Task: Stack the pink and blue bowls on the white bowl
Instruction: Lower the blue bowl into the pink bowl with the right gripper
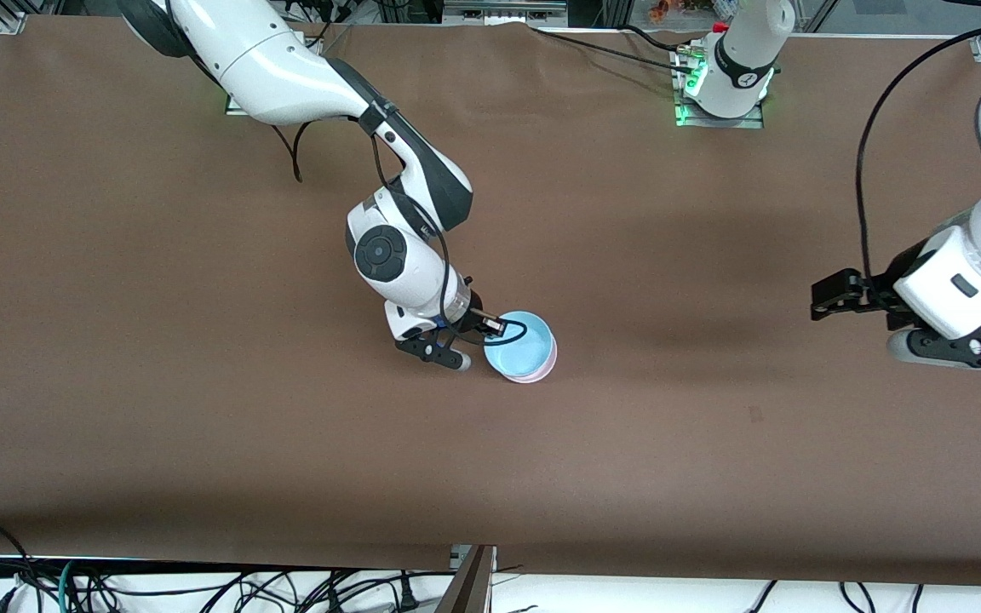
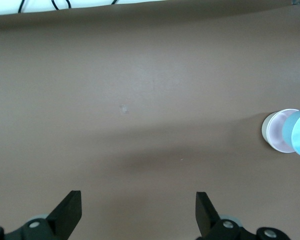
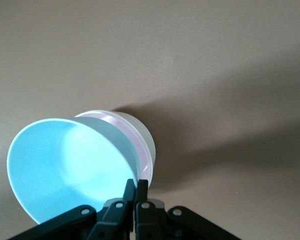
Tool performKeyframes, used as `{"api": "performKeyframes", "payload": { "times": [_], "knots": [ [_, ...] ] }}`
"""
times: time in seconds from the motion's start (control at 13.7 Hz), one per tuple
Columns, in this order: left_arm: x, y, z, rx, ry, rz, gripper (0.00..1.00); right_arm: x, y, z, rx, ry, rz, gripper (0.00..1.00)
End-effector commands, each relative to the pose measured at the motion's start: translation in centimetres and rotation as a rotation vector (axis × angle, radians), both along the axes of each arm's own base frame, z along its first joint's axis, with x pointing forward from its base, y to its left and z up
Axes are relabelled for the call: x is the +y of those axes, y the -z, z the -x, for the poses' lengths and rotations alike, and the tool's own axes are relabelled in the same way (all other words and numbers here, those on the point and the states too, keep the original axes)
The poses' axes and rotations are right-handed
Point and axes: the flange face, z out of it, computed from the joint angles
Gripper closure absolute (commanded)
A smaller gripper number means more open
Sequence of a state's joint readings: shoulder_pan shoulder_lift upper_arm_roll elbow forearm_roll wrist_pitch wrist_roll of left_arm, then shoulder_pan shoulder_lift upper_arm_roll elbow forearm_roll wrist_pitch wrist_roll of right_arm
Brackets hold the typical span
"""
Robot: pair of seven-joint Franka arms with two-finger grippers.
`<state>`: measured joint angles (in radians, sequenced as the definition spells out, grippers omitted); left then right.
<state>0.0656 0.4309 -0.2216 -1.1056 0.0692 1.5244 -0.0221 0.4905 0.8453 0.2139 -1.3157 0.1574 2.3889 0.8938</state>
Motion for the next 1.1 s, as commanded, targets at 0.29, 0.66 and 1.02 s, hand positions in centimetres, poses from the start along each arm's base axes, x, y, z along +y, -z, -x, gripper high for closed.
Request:
{"api": "performKeyframes", "payload": {
  "times": [0.29, 0.66, 1.02],
  "knots": [
    [1.2, -0.7, 0.4, -0.009, 0.095, -0.068, 0.00, 1.6, 0.5, 0.2, -0.024, -0.006, 0.001, 1.00],
    [0.9, -0.6, 0.4, -0.010, 0.101, -0.092, 0.00, 1.2, 1.0, -0.1, -0.034, -0.007, 0.017, 1.00],
    [0.0, -0.5, 0.5, -0.007, 0.107, -0.088, 0.00, 1.3, 1.6, -0.2, -0.047, -0.004, 0.012, 1.00]
  ]
}}
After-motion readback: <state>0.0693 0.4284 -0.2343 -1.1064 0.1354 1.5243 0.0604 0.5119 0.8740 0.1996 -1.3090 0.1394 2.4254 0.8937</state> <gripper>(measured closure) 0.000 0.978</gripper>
